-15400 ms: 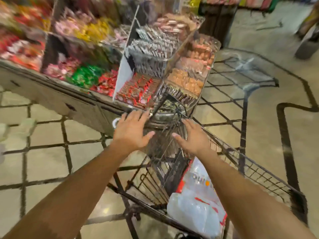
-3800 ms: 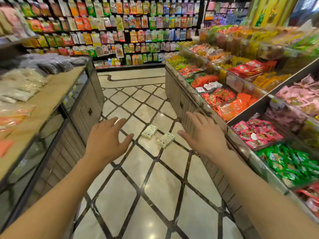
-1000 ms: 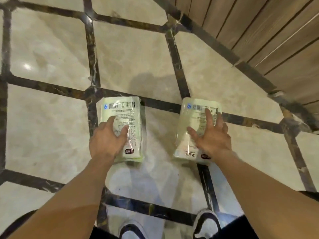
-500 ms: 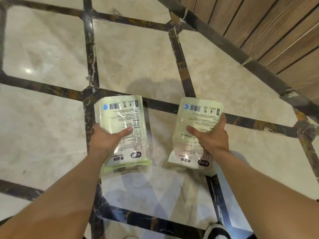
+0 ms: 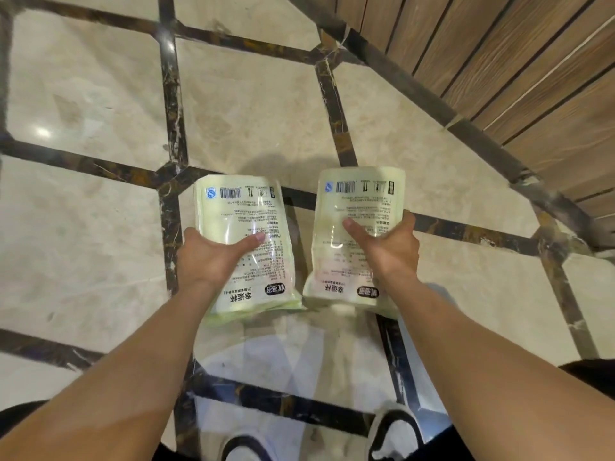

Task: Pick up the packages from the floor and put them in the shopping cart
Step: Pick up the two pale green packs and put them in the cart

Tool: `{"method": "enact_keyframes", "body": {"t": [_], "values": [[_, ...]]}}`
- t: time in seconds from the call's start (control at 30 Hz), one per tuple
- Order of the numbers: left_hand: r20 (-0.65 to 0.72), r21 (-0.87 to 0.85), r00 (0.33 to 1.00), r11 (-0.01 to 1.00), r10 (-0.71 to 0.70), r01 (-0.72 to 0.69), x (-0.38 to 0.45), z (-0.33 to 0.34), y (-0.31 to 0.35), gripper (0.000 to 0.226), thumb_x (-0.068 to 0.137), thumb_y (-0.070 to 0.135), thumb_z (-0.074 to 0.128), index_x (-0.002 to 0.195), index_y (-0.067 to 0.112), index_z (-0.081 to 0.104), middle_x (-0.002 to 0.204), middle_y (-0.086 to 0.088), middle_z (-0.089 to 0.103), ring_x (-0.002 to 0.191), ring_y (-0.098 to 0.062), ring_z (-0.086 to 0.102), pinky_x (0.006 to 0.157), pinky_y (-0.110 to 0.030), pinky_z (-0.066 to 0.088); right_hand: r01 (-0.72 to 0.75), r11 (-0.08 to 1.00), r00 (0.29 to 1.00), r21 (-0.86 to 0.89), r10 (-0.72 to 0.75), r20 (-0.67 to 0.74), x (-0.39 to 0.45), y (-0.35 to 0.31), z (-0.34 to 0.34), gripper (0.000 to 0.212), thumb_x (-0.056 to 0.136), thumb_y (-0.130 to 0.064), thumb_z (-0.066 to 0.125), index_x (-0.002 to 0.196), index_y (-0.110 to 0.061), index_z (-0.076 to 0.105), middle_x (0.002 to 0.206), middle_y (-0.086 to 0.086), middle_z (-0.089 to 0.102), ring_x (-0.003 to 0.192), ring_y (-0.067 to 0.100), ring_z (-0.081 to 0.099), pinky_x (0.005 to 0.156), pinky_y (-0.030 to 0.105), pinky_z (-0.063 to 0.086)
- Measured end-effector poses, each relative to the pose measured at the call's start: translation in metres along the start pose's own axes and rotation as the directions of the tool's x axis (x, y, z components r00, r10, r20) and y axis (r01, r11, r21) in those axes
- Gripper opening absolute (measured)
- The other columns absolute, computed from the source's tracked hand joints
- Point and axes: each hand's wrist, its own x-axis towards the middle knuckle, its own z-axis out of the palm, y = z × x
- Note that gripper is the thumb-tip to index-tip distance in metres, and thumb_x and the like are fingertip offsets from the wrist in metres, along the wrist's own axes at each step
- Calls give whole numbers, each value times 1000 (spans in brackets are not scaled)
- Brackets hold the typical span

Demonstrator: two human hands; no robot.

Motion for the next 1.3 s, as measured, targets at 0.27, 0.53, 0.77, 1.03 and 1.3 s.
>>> {"method": "enact_keyframes", "body": {"t": [0.27,0.53,0.77,1.03,1.3], "values": [[4,25,997,997,75,-75,-160,-128,103,105,39,77,91,120,22,51,104,7,68,94,-23,70,82,-46,62,139,989,990,48,-140,26,-123,-105,-147,90,71,-62,89,137,-28,37,106,-15,68,102,20,70,90,47,61],[51,-42,964,965,261,-259,-319,-298,329,121,31,85,86,128,20,53,110,-1,73,97,-28,73,82,-49,64,249,959,968,134,-250,-9,-265,-291,-387,64,78,-55,87,125,-36,47,111,-15,71,95,3,69,71,27,56],[96,-146,871,873,481,-466,-438,-400,508,79,49,71,92,109,25,67,89,14,79,80,-5,75,65,-23,59,338,925,926,174,-293,-239,-354,-407,-577,66,78,-56,86,132,-24,66,116,-7,78,110,16,73,96,36,56],[210,-299,597,632,774,-715,-556,-440,641,77,59,69,89,123,30,70,110,6,79,97,-17,76,84,-42,62,476,862,748,175,-292,-596,-469,-448,-723,64,80,-58,82,132,-34,55,116,-15,72,107,14,68,87,31,48],[386,-475,248,423,888,-772,-683,-423,682,82,49,78,87,113,31,65,103,10,75,89,-14,74,68,-39,61,400,895,576,197,-79,-813,-618,-382,-806,58,79,-59,84,128,-32,65,111,-14,76,98,4,71,68,20,46]]}}
